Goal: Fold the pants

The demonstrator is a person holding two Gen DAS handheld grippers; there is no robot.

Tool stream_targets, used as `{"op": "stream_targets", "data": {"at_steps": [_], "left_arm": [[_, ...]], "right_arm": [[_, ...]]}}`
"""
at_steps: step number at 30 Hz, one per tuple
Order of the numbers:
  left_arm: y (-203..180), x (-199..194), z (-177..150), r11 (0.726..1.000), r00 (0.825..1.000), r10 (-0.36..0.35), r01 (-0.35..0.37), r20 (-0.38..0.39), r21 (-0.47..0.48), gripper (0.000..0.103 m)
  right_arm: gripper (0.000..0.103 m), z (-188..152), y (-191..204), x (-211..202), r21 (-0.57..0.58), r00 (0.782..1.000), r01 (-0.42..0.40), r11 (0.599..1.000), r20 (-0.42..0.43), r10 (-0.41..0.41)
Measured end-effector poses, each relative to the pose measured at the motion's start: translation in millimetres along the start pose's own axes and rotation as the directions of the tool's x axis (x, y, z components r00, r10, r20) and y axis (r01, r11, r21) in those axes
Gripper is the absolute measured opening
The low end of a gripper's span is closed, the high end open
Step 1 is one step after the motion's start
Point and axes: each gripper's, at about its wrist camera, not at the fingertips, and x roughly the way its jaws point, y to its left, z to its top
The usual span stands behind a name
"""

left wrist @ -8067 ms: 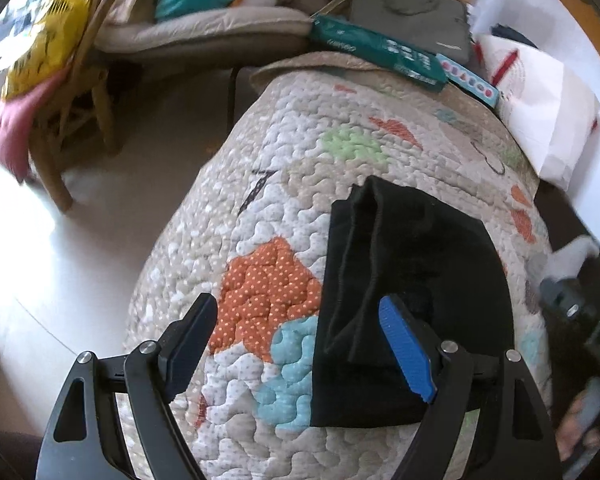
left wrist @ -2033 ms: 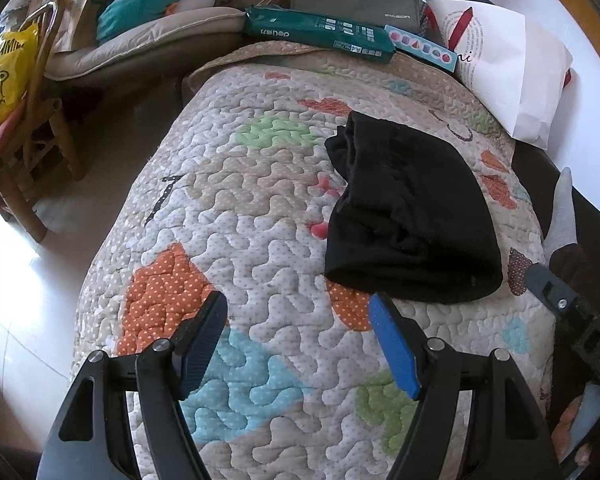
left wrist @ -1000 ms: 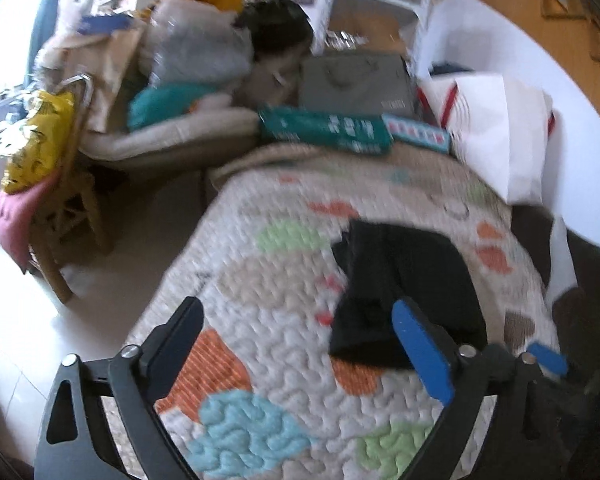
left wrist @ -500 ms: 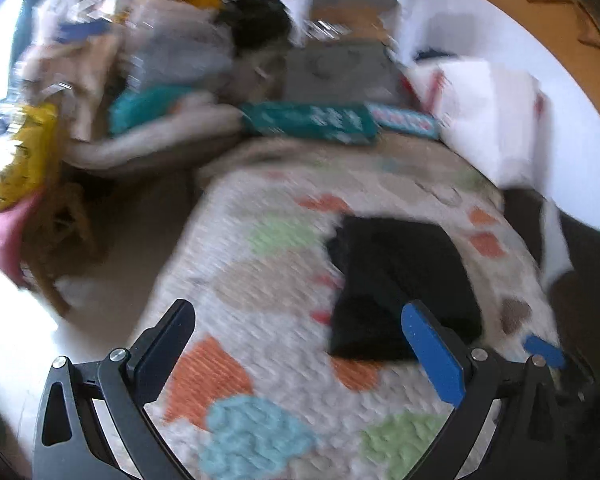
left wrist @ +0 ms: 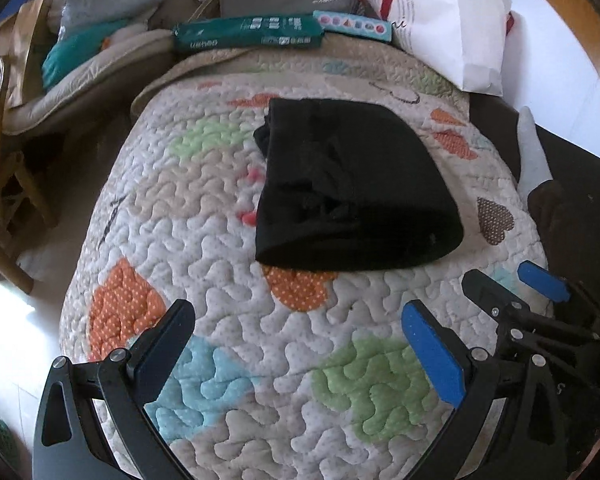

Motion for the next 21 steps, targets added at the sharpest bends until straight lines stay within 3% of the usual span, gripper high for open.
{"op": "stream_targets", "data": {"at_steps": [10, 16, 21], "left_arm": [[14.5, 12.4, -1.1, 0.997, 0.998, -0.009, 0.005, -0.061, -0.08, 0.103], [13.5, 12.2, -1.2, 0.997, 0.998, -0.03, 0.026, -0.061, -0.067, 0.103], [5.1, 7.7, -1.5, 1.0, 0.999, -0.005, 0.004, -0.038, -0.02, 0.103]], "right_arm": [[0.085, -4.7, 5.9, 7.7, -0.027, 0.999, 0.026, 0.999, -0.028, -0.027], [0.086, -4.8, 6.5, 9.6, -0.025, 0.999, 0.021, 0.999, -0.033, -0.021], [0.086, -5.9, 8.0, 13.1, -0.032, 0.999, 0.018, 0.999, -0.046, -0.02]]}}
